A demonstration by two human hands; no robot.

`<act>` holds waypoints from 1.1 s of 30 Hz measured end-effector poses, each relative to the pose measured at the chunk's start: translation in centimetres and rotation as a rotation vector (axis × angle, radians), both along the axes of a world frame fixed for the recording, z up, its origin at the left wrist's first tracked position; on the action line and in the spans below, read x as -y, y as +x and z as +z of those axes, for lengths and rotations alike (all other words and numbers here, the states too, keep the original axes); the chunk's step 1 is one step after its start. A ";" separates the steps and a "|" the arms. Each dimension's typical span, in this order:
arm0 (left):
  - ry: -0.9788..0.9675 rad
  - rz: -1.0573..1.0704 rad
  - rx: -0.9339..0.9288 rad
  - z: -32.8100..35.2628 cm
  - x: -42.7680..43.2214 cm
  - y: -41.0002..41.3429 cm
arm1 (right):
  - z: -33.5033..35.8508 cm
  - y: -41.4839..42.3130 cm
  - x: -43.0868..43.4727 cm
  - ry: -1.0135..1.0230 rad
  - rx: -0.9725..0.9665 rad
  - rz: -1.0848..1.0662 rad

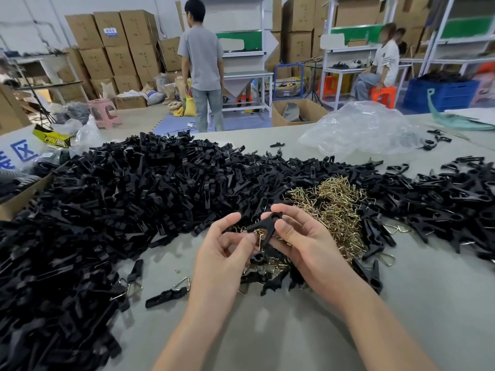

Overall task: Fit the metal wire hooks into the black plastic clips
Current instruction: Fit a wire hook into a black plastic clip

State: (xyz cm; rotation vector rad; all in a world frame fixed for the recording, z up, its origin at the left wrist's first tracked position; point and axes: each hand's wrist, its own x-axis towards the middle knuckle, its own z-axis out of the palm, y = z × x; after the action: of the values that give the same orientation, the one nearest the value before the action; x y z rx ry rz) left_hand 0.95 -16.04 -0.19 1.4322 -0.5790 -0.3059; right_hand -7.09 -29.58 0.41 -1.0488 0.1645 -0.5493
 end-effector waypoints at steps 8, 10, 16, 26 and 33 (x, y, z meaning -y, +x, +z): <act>-0.043 -0.036 -0.246 -0.7 0.6 -0.4 | -0.4 -0.1 -0.3 -0.115 -0.029 0.028; -0.091 -0.051 -0.335 -0.6 0.6 -0.3 | -0.5 0.0 -0.4 -0.137 -0.038 0.028; -0.148 -0.086 -0.396 -0.2 0.6 -0.2 | -0.8 0.1 -0.2 -0.185 -0.062 -0.018; -0.156 -0.175 -0.441 0.9 0.0 -0.1 | -0.9 0.0 0.0 -0.127 -0.038 0.035; -0.175 -0.210 -0.458 1.2 -0.4 0.2 | -0.9 -0.2 0.1 -0.105 -0.018 0.047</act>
State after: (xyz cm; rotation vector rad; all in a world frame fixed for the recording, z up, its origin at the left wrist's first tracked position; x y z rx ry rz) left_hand 1.10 -15.66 0.96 1.0855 -0.3683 -0.7116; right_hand -7.33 -29.68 -0.46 -1.1574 0.1272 -0.5104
